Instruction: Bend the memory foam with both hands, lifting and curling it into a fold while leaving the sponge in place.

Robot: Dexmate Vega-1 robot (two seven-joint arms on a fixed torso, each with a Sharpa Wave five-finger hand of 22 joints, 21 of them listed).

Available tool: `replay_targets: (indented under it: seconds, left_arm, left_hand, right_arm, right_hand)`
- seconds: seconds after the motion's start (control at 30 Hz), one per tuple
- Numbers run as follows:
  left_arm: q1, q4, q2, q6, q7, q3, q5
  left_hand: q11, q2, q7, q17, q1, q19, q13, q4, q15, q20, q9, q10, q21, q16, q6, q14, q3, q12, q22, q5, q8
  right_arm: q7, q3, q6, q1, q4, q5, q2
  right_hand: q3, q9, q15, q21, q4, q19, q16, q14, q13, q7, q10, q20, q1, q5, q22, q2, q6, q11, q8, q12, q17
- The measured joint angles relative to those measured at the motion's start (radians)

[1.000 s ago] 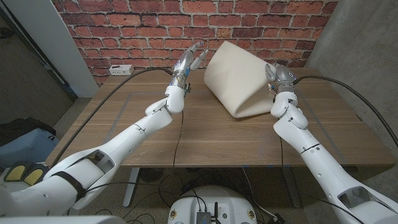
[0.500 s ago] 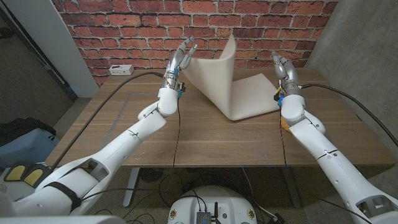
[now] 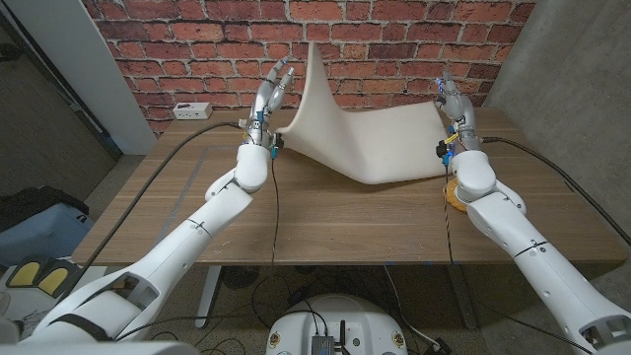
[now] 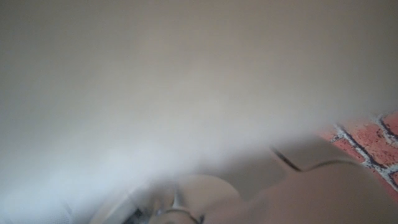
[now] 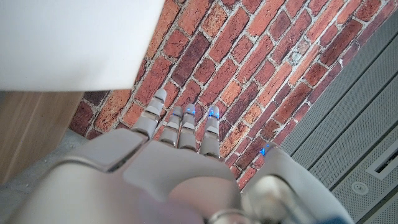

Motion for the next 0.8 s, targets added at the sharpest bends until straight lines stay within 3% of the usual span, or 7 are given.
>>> replay_targets:
  seconds: [0.33, 0.53, 0.7, 0.8]
  left_arm:
    - [0.108, -0.096, 0.033, -0.011, -0.053, -0.086, -0.133]
    - [0.161, -0.131, 0.052, -0.02, -0.082, -0.128, -0.198]
    - [0.205, -0.152, 0.07, -0.032, -0.111, -0.16, -0.257]
    - [0.23, -0.157, 0.082, -0.037, -0.131, -0.176, -0.279]
  left_hand:
    - [0.0, -0.004, -0.001, 0.0, -0.004, -0.007, 0.0, 0.004, 0.008, 0.007, 0.0, -0.014, -0.008, 0.0, -0.013, -0.009, -0.004, -0.009, 0.0, 0.0, 0.0]
    - [0.003, -0.009, -0.003, 0.0, -0.009, -0.018, 0.0, 0.004, 0.012, 0.01, 0.0, -0.018, -0.015, 0.0, -0.022, -0.02, -0.004, -0.016, 0.0, 0.0, 0.0]
    - [0.002, -0.003, 0.005, 0.002, -0.023, -0.035, 0.0, 0.014, 0.01, 0.01, 0.0, -0.027, -0.02, 0.0, -0.03, -0.036, -0.005, -0.02, 0.0, 0.0, 0.0]
    - [-0.004, 0.012, 0.011, 0.002, -0.038, -0.043, 0.0, 0.035, 0.007, 0.007, 0.0, -0.032, -0.027, 0.0, -0.036, -0.044, 0.004, -0.024, 0.004, 0.0, 0.0]
  right_arm:
    - [0.02, 0.001, 0.085, -0.037, -0.02, 0.11, 0.005]
    - [0.027, 0.003, 0.096, -0.066, -0.048, 0.15, -0.006]
    - [0.008, 0.008, 0.087, -0.105, -0.094, 0.159, -0.022]
    - [-0.016, 0.007, 0.08, -0.125, -0.117, 0.147, -0.024]
  right_hand:
    - [-0.004, 0.0, 0.0, 0.0, -0.004, 0.0, 0.0, 0.0, 0.0, -0.001, -0.005, 0.0, 0.0, 0.011, 0.0, 0.0, -0.001, 0.005, 0.0, 0.0, -0.003]
    - [-0.008, 0.0, 0.0, 0.0, -0.008, -0.023, 0.0, 0.0, 0.0, -0.009, -0.009, 0.045, 0.0, 0.011, 0.0, 0.0, -0.02, 0.001, 0.0, 0.0, -0.003]
    - [-0.008, 0.0, 0.004, 0.0, -0.008, -0.036, 0.0, 0.004, 0.0, -0.009, -0.006, 0.057, 0.0, 0.018, 0.0, 0.0, -0.02, 0.004, 0.0, 0.0, -0.007]
    - [-0.012, 0.0, 0.004, 0.0, -0.012, -0.039, 0.0, 0.004, 0.0, -0.009, -0.001, 0.057, -0.004, 0.018, 0.0, 0.004, -0.02, 0.002, 0.0, 0.0, -0.007]
